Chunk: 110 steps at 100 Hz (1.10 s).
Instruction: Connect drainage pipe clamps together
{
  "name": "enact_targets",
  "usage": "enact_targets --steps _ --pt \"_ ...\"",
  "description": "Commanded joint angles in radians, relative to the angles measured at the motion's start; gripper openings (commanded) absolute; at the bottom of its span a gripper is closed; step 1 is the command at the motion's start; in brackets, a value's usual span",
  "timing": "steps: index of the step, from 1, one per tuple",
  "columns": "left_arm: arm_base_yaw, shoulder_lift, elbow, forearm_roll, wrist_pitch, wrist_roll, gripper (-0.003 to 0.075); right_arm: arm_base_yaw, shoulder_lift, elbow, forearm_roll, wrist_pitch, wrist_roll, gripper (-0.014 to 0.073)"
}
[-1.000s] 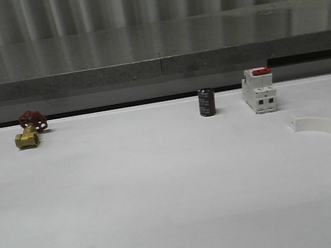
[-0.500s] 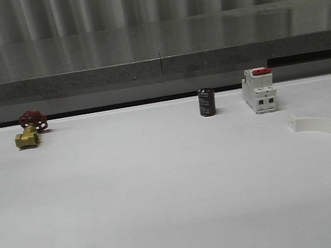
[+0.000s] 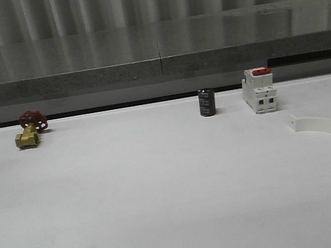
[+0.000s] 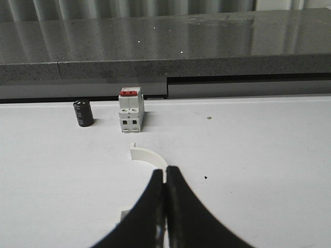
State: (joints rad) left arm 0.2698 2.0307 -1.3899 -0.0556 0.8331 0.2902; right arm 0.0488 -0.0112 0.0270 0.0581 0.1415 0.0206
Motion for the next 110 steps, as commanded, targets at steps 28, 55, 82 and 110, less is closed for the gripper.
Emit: enact_targets --steps 28,55,82,110 --pt "0.001 -0.049 -0.026 -0.011 -0.019 -0.002 0.0657 0.001 -0.018 -0.016 -0.004 -0.080 -0.006 -0.0068" --pt "0.001 -0.049 -0.022 -0.011 -0.013 -0.002 0.0625 0.001 -0.018 -0.016 -0.004 -0.080 -0.006 -0.0068" --pt "0.001 -0.049 -0.010 -0.011 0.002 -0.002 0.0344 0.001 -0.018 -0.016 -0.004 -0.080 -0.006 -0.0068" --pt "0.001 -0.058 -0.010 -0.011 0.021 -0.002 0.0018 0.001 -0.018 -0.016 -0.004 -0.080 -0.006 -0.0068"
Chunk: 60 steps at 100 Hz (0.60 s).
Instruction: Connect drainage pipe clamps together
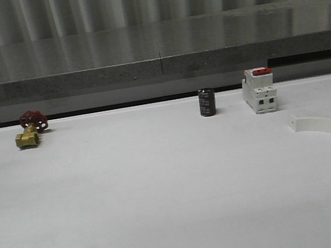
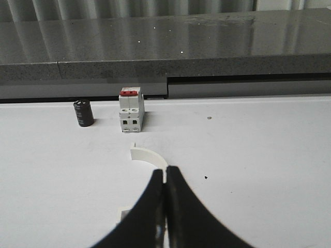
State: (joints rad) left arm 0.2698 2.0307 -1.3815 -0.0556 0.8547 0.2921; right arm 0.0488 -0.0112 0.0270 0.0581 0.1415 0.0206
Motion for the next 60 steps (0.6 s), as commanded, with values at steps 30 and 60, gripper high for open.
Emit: enact_targets --steps 30,60 --pt "-0.013 -0.177 -0.018 -0.106 0.092 -0.004 0.0002 0.001 -0.018 -0.016 -0.004 -0.080 -0.006 -0.0068" --pt "-0.173 -0.322 0.028 -0.235 0.100 -0.125 0.0002 0.001 -0.018 -0.016 -0.004 -0.080 -0.006 -0.0068"
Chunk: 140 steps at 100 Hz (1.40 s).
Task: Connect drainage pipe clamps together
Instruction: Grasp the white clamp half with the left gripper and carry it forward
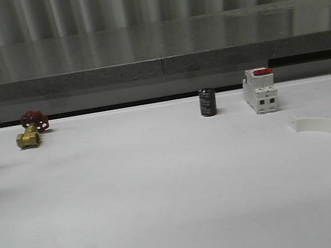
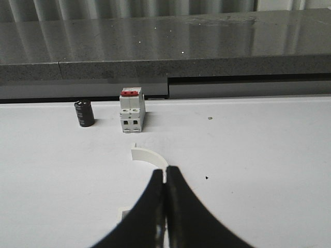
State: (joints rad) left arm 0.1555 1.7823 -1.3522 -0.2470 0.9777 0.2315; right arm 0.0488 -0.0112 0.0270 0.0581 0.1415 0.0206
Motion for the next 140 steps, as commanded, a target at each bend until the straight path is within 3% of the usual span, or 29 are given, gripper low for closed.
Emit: enact_targets --steps 1,36,50,97,140 --pt "-0.070 -0.076 0.002 -0.044 -0.026 -0.074 0.0002 0.001 -0.018 -0.016 -0.004 -0.080 -0.006 -0.0068" --pt "-0.390 -0.078 0.019 -0.040 -0.187 -0.314 0.0003 0.001 -0.018 -0.016 -0.004 -0.080 -0.006 -0.0068" --pt "-0.465 -0.061 0.019 -0.037 -0.250 -0.394 0.0003 0.001 -0.018 -0.016 -0.004 -0.080 -0.006 -0.0068" --pt "-0.559 0.076 0.017 -0.039 -0.301 -0.503 0.0003 0.001 -0.018 -0.016 -0.004 -0.080 -0.006 -0.0068" --pt "-0.559 0.146 0.012 -0.038 -0.326 -0.522 0.0003 0.001 -0.018 -0.016 -0.004 -0.080 -0.006 -0.0068"
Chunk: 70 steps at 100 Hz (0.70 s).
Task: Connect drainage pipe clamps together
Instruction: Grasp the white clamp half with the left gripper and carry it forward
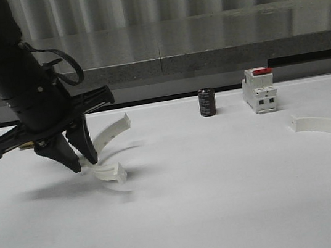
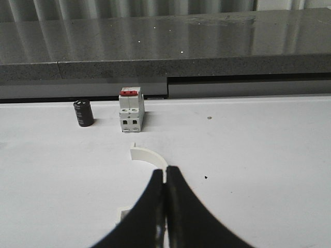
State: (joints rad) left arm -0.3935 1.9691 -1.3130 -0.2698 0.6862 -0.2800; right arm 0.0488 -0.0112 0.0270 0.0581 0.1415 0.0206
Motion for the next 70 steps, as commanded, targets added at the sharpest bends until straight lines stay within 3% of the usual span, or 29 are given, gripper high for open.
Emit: enact_targets --steps 1,47,61,70 --pt "-0.010 -0.041 -0.027 -0.015 -0.035 -0.011 0.0003 0.001 -0.018 -0.016 -0.004 -0.080 -0.006 -0.0068" --pt "-0.010 0.002 -0.027 -0.011 -0.023 -0.011 0.0006 0.001 -0.018 -0.016 -0.004 -0.080 -0.006 -0.0068" --pt "-0.010 0.002 -0.027 -0.011 -0.014 -0.011 0.0081 0.001 -0.018 -0.016 -0.004 -0.080 -0.006 -0.0068" --pt "-0.010 0.002 -0.027 -0.011 -0.003 -0.011 0.0174 0.001 -0.018 -0.016 -0.004 -0.080 -0.006 -0.0068"
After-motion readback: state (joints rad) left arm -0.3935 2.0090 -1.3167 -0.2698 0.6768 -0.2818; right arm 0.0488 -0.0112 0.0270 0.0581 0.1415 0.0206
